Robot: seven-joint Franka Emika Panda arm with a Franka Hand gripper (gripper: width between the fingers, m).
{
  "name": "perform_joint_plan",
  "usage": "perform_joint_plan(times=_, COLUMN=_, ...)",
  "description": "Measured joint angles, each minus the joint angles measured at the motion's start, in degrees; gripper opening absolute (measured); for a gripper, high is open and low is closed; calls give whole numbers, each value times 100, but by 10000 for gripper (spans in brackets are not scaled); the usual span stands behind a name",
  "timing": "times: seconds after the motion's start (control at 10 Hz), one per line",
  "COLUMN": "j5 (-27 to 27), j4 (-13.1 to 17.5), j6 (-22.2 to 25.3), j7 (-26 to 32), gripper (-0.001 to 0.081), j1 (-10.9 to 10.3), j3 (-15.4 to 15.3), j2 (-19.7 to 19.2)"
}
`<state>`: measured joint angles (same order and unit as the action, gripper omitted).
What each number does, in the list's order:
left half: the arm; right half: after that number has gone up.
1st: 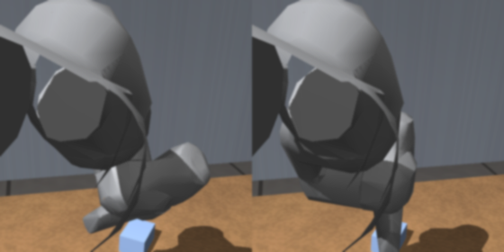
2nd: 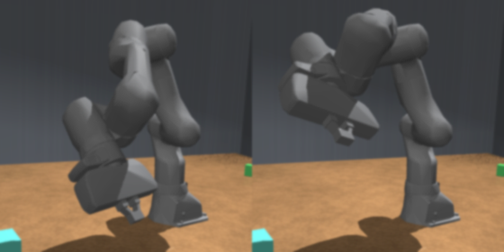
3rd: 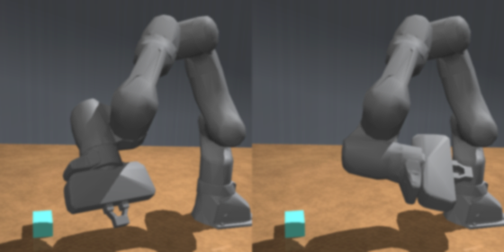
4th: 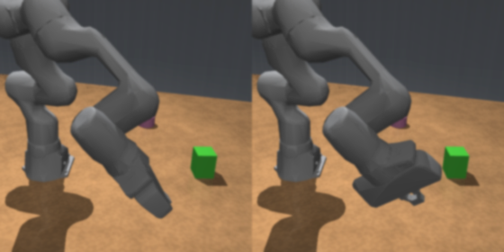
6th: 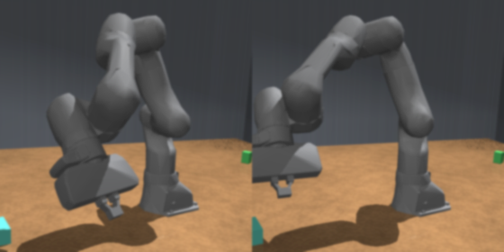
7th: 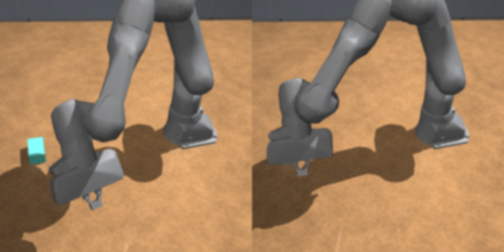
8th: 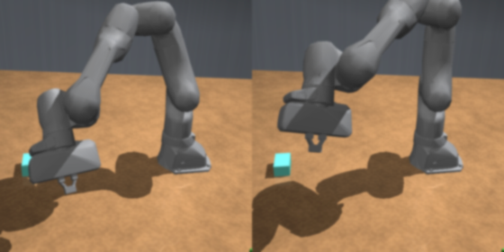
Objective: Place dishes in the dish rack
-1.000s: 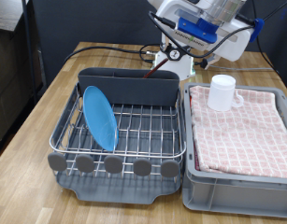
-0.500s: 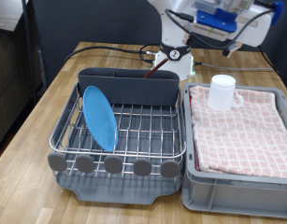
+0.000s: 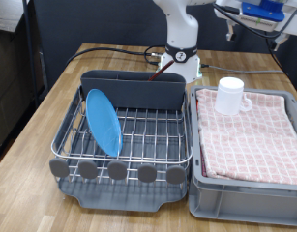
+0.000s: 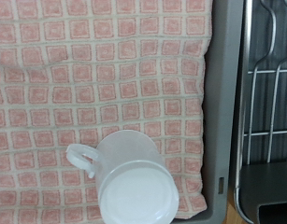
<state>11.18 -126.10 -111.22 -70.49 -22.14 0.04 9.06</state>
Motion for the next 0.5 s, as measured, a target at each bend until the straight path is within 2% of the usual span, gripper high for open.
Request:
perform_joint_plan(times=0.2, j5=-39, j4=-58, j6=4, j7=-259, gripper=803, j1=-38, j3=-200, j2=61)
perform_joint_plan(times=0.5, j5=-46, j4=-67, j6=270, j7=-174, gripper=803, j1=-57, j3=-387, j2=66)
